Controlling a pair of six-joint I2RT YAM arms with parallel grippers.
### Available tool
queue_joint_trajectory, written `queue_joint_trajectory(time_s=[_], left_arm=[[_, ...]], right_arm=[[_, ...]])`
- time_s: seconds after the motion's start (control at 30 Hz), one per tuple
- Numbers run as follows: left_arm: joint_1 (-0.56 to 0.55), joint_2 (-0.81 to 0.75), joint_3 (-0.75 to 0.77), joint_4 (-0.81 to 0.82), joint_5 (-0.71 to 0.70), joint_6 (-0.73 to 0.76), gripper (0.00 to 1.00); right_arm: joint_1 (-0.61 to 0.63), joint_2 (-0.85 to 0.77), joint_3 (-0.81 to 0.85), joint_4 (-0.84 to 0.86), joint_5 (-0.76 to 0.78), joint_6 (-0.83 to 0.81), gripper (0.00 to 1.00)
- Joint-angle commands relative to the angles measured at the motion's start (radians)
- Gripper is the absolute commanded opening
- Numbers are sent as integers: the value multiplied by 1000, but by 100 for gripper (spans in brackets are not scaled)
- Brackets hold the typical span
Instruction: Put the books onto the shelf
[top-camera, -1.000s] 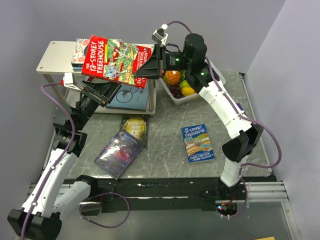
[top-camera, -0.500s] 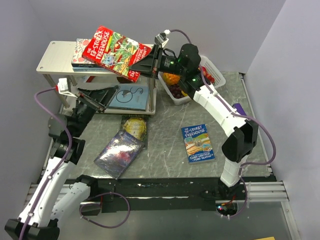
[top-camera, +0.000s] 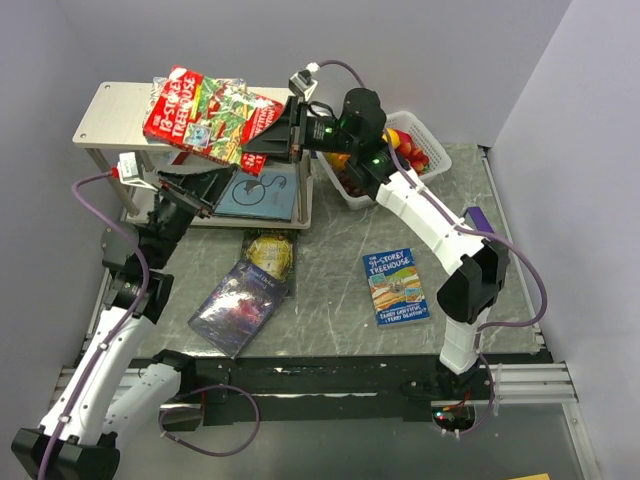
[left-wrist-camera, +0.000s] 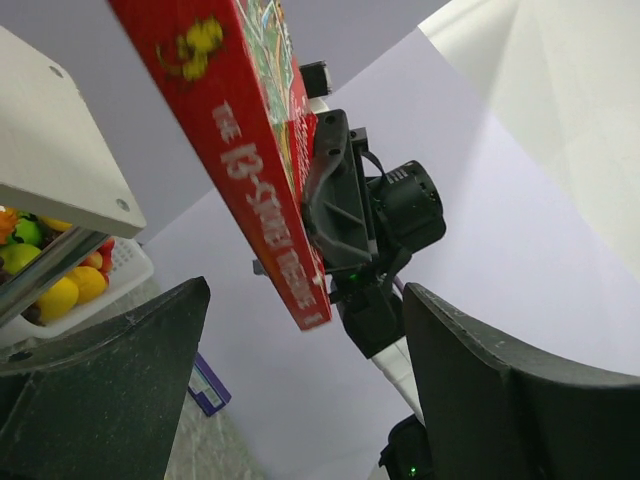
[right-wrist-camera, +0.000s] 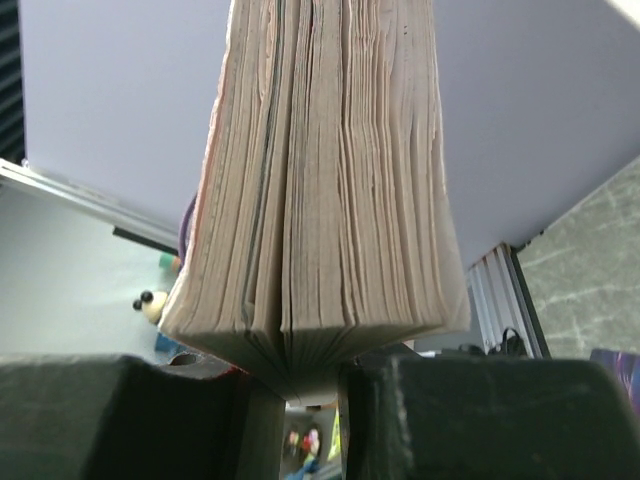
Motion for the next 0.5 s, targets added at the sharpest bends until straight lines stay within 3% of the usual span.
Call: queue_joint_trajectory(time_s=[0.0, 0.1, 0.2, 0.23, 0.33, 0.47], left_arm=[[-2, 8, 10, 71, -13, -1, 83], [-2, 23, 23, 79, -7, 4, 78], [-2, 28, 21, 98, -2, 1, 61], [-2, 28, 21, 97, -1, 2, 49], [-2, 22, 18, 91, -4, 8, 35], [-2, 0, 12, 60, -24, 16, 38]], right_arm=[[23, -25, 76, 9, -31, -68, 0], [29, -25, 75, -6, -37, -78, 0], [29, -25, 69, -8, -37, -77, 0], [31, -26, 64, -8, -36, -77, 0], [31, -28, 63, -6, -37, -75, 0], [29, -23, 75, -12, -39, -77, 0]])
